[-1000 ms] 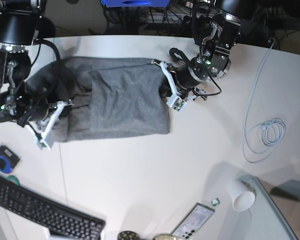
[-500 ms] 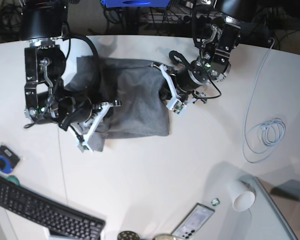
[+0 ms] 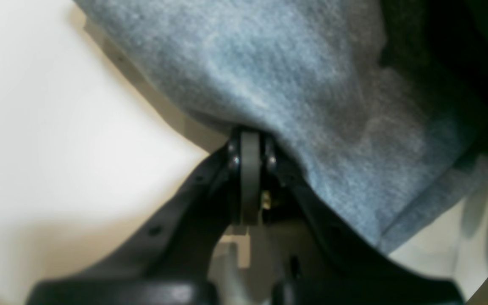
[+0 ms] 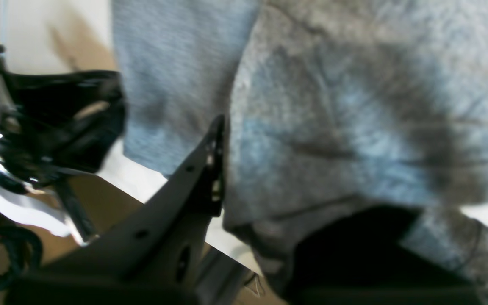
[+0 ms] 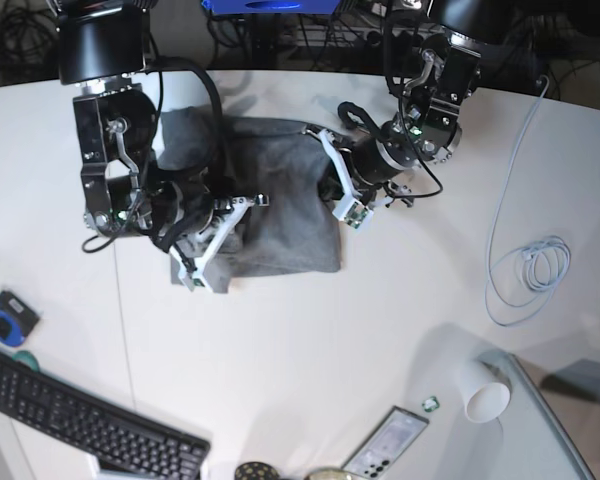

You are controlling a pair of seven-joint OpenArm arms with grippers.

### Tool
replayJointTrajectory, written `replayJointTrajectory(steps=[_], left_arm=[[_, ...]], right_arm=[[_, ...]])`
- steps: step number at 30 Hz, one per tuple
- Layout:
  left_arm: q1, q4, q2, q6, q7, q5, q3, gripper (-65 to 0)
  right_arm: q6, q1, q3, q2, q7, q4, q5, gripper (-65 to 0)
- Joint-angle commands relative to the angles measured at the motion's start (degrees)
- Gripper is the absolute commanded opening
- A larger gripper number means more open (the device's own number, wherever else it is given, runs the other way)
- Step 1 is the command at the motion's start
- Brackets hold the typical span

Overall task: Layout the t-shirt on the table in an organized manner, then fold the t-shirt properly
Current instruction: 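Fold the right-held end over toward the left gripper, stacking the shirt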

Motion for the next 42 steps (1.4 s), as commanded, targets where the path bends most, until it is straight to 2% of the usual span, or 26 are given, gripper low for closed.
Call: replayJointTrajectory(steps=[1, 5, 8, 13, 17, 21, 25, 28, 32, 36, 38, 40, 42], left_arm=[[-0.48, 1.33, 0.01, -0.22, -1.17, -0.62, -0.23, -65.0], [0.13, 4.85, -0.87, 0.65, -1.08, -0.62, -1.90, -65.0], [1.28, 8.19, -2.28, 1.09, 2.26, -0.62, -6.65, -65.0], [2.86, 13.20, -5.97, 1.09, 8.24, -0.53, -12.54, -65.0], [5.50, 14.78, -9.05, 1.09, 8.41, -0.53, -14.91, -65.0], [8.31, 15.05, -9.49, 1.09, 8.24, -0.53, -20.54, -65.0], [10.42, 15.05, -9.58, 1.09, 8.50, -0.53, -27.13, -65.0], [11.74, 15.05, -9.58, 1.09, 8.59, -0.53, -30.12, -65.0], [12.62, 14.52, -9.58, 1.01, 8.41, -0.53, -28.71, -65.0], [12.44, 14.87, -9.22, 1.01, 8.33, -0.53, -26.16, -65.0], [12.35, 15.05, -9.22, 1.01, 8.50, -0.53, -25.99, -65.0], [12.18, 15.05, -9.22, 1.01, 8.50, -0.53, -26.43, -65.0], [12.18, 15.05, -9.58, 1.01, 8.50, -0.53, -26.60, -65.0]], right_arm=[[-0.03, 0.99, -0.08, -0.11, 0.99, 0.79, 1.28, -53.3], [-0.03, 0.72, -0.17, -0.11, 0.72, 1.32, 1.28, -32.3], [-0.03, 0.64, -0.70, -0.11, 0.72, 1.32, 1.37, -23.0], [-0.03, 0.64, -5.88, -0.11, 1.08, 1.32, 1.37, -22.5], [-0.03, 0.64, -9.75, -0.11, 1.08, 2.02, 1.28, -22.4], [-0.56, 0.64, -12.83, -0.11, 0.99, 3.78, 1.28, -22.1], [-8.38, 0.72, -17.75, -0.11, 0.90, 5.54, 1.28, -21.9], [-9.53, 0.81, -21.00, -0.11, 0.72, 6.59, 1.28, -21.9], [-9.79, 1.16, -24.70, -0.11, 0.72, 6.68, 1.28, -22.1], [-15.24, 2.39, -28.13, -0.11, 1.08, 6.41, 1.28, -21.8], [-15.59, 3.10, -29.27, -0.28, 1.16, 6.06, 1.37, -21.8], [-15.59, 3.71, -29.27, -1.87, 1.43, 3.78, 1.37, -21.8], [-15.50, 4.86, -29.36, -2.92, 3.80, 0.08, 1.37, -21.8]])
